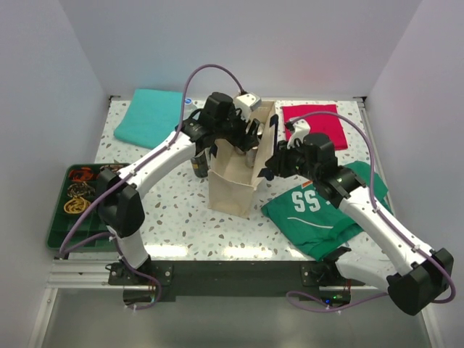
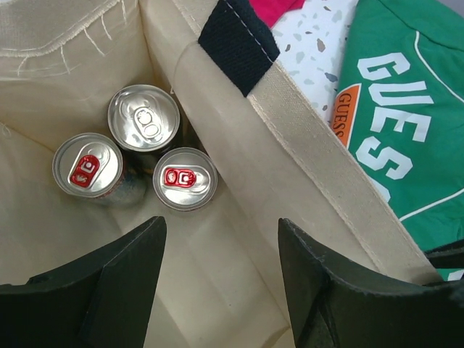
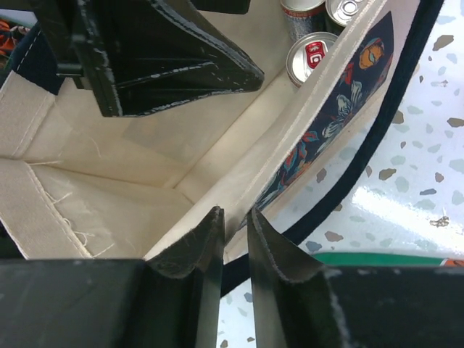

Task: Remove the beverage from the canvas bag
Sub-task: Take out the drink from the canvas bag.

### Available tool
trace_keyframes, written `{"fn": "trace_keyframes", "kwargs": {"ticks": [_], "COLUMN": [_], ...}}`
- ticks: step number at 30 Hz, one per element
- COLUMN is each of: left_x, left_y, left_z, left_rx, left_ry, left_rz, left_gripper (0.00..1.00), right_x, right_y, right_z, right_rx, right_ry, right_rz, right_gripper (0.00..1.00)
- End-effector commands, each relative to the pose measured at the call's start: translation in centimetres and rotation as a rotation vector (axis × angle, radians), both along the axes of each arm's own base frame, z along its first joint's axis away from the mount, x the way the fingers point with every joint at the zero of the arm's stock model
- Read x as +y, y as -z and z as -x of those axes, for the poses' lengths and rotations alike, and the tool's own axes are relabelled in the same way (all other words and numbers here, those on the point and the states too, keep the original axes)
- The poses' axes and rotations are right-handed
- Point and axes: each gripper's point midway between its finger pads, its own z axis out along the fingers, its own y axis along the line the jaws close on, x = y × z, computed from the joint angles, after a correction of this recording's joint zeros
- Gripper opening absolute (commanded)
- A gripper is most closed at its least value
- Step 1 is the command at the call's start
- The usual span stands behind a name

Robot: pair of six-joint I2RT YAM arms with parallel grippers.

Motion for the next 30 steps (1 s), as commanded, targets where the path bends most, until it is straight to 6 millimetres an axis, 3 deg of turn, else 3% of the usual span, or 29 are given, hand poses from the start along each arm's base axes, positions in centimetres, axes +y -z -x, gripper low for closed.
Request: {"fn": "trace_keyframes", "kwargs": {"ticks": [1, 2, 4, 11, 17, 22, 30], "left_x": [-0.5, -0.5, -0.1, 0.6, 0.6, 0.2, -1.5], "left_y": [-1.3, -0.5, 0.2, 2.4, 3.1, 3.4, 4.3], "left_z": [-1.0, -1.1, -1.4, -1.7, -1.8, -1.6, -1.0], "left_rx": [-0.01, 0.007, 0.016, 0.048, 0.054, 0.06, 0.1], "left_ry": [-0.037, -0.04, -0.061, -0.093, -0.099, -0.077, 0.013], "left_rz": [0.01, -0.004, -0.032, -0.094, -0.101, -0.092, -0.05], "left_gripper": [0.67, 0.67, 0.66, 0.67, 0.72, 0.78, 0.8], "right_x": [0.6, 0.7, 0.9, 1.0, 0.2, 0.1, 0.3], "right_y": [-0.9, -0.7, -0.6, -2.0, -3.3, -3.9, -4.3], "right_z": [-1.2, -1.1, -1.1, 0.5, 1.6, 1.8, 1.7], "right_rx": [-0.025, -0.016, -0.007, -0.024, -0.05, -0.063, -0.062], "right_ry": [0.008, 0.005, -0.006, -0.063, -0.066, -0.072, -0.079], "right_rz": [-0.015, -0.011, -0.007, -0.033, -0.027, -0.031, -0.031], "right_gripper": [0.19, 0.06, 0.0, 0.0, 0.0, 0.0, 0.0]}}
